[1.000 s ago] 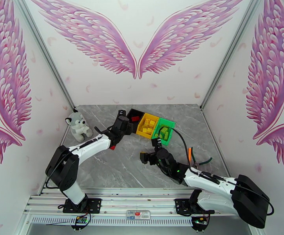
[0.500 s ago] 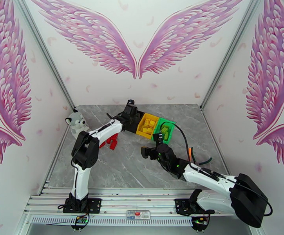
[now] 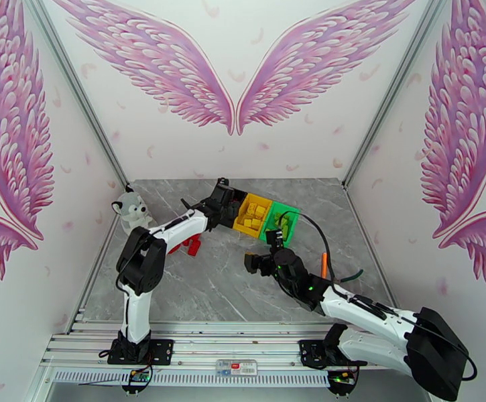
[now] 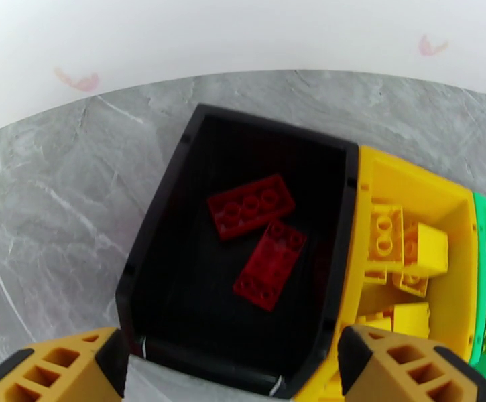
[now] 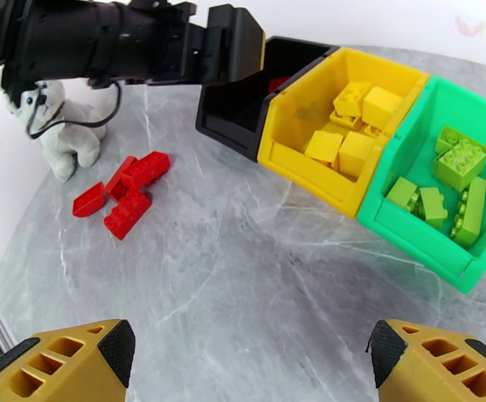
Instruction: Sort the legos into containers by color
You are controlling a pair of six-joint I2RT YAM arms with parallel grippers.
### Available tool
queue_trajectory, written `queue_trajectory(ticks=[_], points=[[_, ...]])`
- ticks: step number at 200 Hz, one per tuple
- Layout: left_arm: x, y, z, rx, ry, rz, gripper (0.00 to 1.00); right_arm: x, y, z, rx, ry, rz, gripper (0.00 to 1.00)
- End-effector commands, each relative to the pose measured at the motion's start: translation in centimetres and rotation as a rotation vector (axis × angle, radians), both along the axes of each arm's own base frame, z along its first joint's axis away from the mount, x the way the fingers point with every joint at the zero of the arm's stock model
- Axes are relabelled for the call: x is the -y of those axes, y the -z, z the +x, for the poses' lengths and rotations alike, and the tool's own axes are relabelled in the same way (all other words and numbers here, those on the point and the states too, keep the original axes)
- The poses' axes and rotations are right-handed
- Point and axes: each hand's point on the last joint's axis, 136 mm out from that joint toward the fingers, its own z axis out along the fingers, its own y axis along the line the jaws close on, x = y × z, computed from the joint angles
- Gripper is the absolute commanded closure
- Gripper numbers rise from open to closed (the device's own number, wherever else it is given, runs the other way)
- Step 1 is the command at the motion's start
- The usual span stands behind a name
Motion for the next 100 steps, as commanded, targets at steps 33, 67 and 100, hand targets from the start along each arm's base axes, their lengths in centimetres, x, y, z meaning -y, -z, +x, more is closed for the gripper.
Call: queue_trajectory(ticks=[33, 67, 100], points=[[-3.8, -3.6, -5.1, 0.106, -0.06, -0.052, 0.15, -2.5, 1.1, -0.4, -0.048, -0.11, 0.056, 0.01], [-6.8, -1.7, -8.6, 0.092, -0.106, -0.055, 0.16, -5.2, 2.1, -0.4, -0.099, -0.202, 0.099, 0.05], [-9.5, 1.3, -11.8, 0.057, -0.147, -0.077, 0.16, -8.3, 3.8, -0.3, -0.168, -0.293, 0.138, 0.09]])
